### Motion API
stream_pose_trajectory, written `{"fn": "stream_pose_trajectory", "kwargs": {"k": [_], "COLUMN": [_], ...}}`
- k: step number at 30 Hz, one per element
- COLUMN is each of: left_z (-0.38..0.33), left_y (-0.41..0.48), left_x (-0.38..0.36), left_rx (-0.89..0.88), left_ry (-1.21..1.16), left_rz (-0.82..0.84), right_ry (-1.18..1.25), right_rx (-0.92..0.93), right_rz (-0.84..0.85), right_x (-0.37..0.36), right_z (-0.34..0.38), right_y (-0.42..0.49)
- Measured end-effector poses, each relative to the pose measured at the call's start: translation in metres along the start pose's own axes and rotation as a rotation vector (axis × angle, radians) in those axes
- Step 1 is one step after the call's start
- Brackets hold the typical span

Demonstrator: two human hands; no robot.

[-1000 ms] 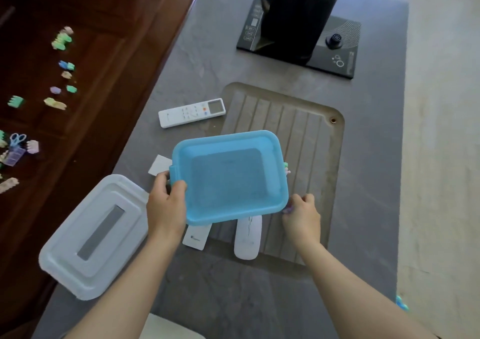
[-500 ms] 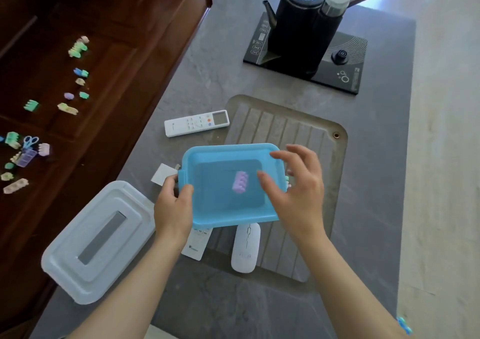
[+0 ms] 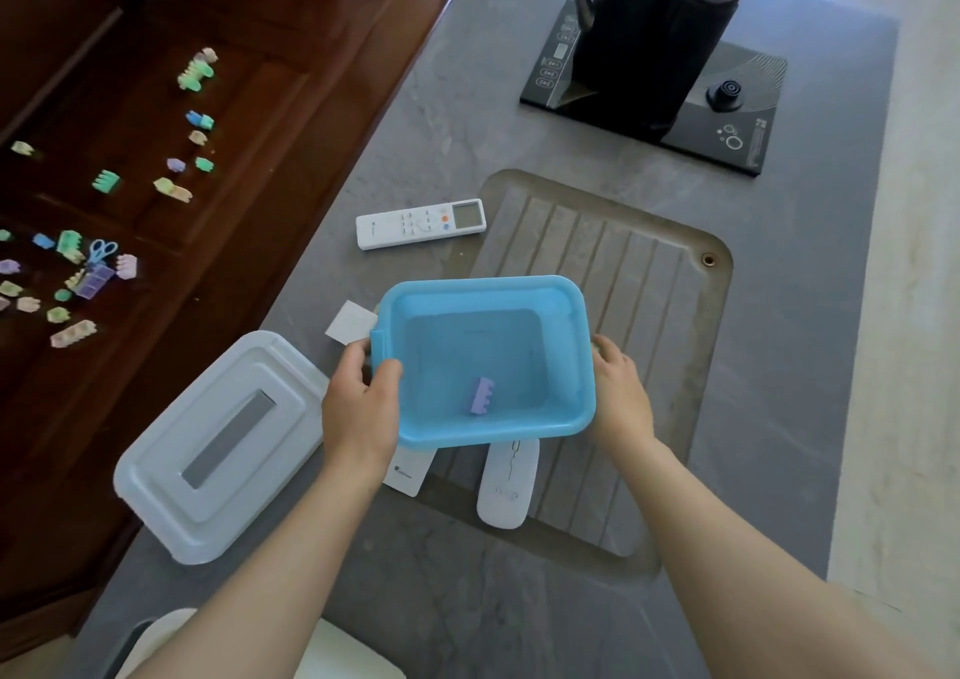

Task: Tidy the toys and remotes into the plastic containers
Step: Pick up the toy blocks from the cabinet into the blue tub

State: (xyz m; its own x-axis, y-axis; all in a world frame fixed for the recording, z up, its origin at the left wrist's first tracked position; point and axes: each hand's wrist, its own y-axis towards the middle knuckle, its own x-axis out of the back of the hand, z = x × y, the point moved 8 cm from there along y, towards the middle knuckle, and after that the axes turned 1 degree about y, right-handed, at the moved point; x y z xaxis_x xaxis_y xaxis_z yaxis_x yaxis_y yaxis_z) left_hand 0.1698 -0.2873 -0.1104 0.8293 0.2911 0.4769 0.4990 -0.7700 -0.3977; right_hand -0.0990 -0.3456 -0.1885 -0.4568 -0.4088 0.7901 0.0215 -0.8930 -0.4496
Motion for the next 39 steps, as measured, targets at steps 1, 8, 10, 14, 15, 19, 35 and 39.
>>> {"fn": "stream_pose_trajectory", "kwargs": {"k": [1, 8, 10, 14, 15, 19, 35, 39], "left_z": [0.001, 0.009, 0.009, 0.011, 0.011, 0.002, 0.058, 0.105], "left_y": [-0.001, -0.011, -0.014, -0.024, -0.026, -0.039, -0.077, -0.082], "left_x": [0.0, 0.007, 0.013, 0.031, 0.033, 0.051, 0.339, 0.445], "left_rx": [0.0, 0.022, 0.022, 0.035, 0.037, 0.043, 0.026, 0.058], "left_ry": [0.005, 0.013, 0.023, 0.038, 0.043, 0.009, -0.121, -0.166], "left_rz": [0.003, 0.011, 0.009, 0.004, 0.002, 0.012, -0.032, -0.021], "right_ry": [-0.025, -0.068, 0.051, 0.247, 0.286, 0.365, -0.048, -0.07], "right_rx": [-0.005, -0.159, -0.24, -0.206, -0.157, 0.163, 0.61, 0.649], "right_rz": [-0.029, -0.218, -0.363, -0.641, -0.68, -0.588, -0.238, -0.234], "right_x": [-0.001, 0.001, 0.019, 0.074, 0.086, 0.108, -0.002, -0.056], "right_z": [0.0, -0.026, -0.035, -0.019, -0.009, 0.071, 0.389, 0.474], "right_y": [-0.003, -0.038, -0.053, -0.085, -0.091, -0.117, -0.281, -0.329]}}
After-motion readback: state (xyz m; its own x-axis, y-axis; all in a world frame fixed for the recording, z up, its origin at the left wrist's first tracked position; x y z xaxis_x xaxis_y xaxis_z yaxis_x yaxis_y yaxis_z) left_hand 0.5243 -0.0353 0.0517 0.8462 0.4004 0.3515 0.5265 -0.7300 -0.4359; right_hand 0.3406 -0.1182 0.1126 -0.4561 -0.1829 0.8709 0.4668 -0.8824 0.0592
